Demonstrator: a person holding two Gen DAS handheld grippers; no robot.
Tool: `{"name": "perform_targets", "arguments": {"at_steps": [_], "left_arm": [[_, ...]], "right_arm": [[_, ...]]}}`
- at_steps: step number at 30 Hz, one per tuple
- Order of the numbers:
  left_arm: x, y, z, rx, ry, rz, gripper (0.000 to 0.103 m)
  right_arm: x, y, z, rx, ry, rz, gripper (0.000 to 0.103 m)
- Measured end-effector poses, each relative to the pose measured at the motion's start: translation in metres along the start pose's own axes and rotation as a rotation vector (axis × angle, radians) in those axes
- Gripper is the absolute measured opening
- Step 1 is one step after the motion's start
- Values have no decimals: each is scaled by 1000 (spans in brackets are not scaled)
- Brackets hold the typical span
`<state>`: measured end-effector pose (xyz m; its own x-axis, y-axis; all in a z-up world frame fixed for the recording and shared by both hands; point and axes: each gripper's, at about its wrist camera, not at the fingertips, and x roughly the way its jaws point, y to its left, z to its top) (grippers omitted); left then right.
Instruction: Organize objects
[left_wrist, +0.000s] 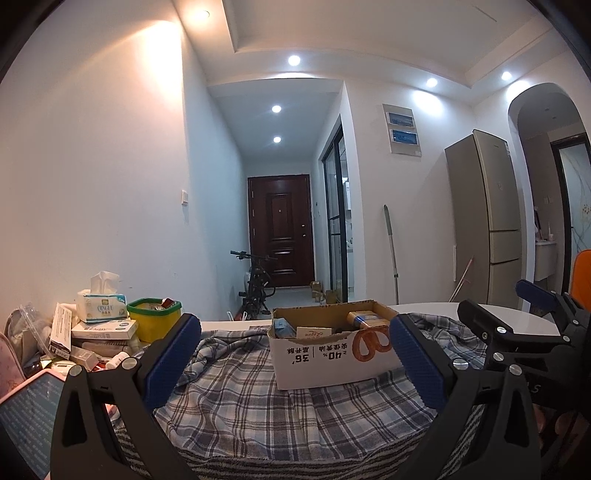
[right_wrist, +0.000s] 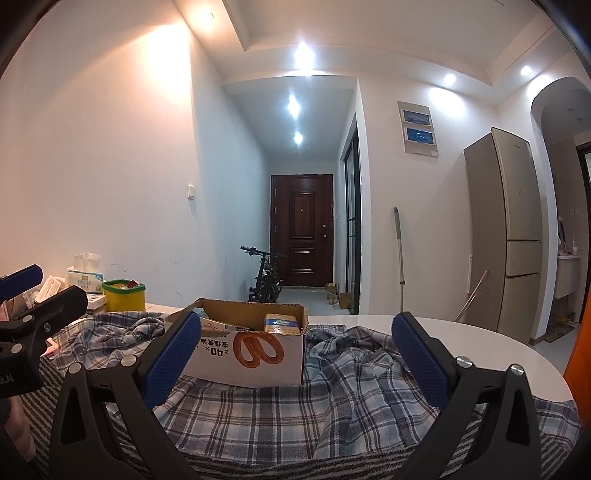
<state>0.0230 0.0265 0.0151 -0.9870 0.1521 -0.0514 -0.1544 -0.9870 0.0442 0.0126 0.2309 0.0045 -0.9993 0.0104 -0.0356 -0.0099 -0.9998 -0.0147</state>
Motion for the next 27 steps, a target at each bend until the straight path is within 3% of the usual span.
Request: {"name": "perform_targets", "arguments": {"at_steps": [7, 27], "left_arm": [[-1, 0, 1, 5, -2, 4, 103], [-2, 3, 1, -4, -12, 11, 103]], "right_arm": [[12, -9, -2, 49, 65, 1, 103], [8, -8, -3, 50, 45, 2, 103]]}}
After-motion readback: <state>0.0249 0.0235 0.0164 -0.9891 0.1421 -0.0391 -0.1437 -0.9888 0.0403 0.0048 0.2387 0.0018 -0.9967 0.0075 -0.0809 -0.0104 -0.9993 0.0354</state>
